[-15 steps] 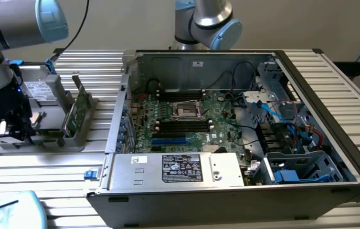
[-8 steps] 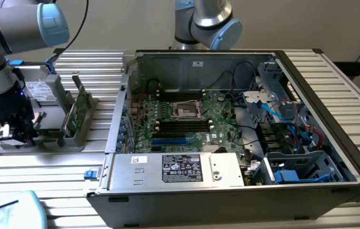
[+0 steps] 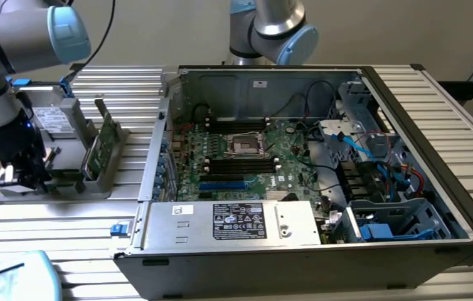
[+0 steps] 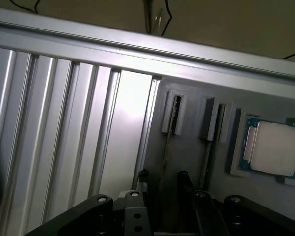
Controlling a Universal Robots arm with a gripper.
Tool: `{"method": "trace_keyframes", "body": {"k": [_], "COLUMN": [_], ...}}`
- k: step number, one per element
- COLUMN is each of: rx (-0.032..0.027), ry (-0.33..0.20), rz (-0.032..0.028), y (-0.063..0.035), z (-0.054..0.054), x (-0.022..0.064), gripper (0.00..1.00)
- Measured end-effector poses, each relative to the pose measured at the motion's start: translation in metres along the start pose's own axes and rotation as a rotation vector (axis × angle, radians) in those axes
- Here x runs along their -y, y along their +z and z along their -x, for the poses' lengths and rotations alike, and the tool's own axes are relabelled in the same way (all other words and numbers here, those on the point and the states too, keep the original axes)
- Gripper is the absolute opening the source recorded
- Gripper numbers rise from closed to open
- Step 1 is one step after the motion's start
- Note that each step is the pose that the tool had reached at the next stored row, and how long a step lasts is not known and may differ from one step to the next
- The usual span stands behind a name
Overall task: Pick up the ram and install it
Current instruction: 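Pick up the ram and move it above insertion slot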
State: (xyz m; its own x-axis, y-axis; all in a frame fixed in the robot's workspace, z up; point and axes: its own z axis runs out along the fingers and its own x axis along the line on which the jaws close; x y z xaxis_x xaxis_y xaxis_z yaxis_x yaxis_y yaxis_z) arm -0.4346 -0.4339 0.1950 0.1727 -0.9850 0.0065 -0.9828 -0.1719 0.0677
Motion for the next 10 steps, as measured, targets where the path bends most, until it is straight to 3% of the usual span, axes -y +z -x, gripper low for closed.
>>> {"method": "trace_keyframes", "body": {"k": [10], "rx": [0.0005], "ry": [0.01], "rz": [0.0005], "y": [0.0038], "z": [-0.0001], "x": [0.0003], "gripper": [0.37]}}
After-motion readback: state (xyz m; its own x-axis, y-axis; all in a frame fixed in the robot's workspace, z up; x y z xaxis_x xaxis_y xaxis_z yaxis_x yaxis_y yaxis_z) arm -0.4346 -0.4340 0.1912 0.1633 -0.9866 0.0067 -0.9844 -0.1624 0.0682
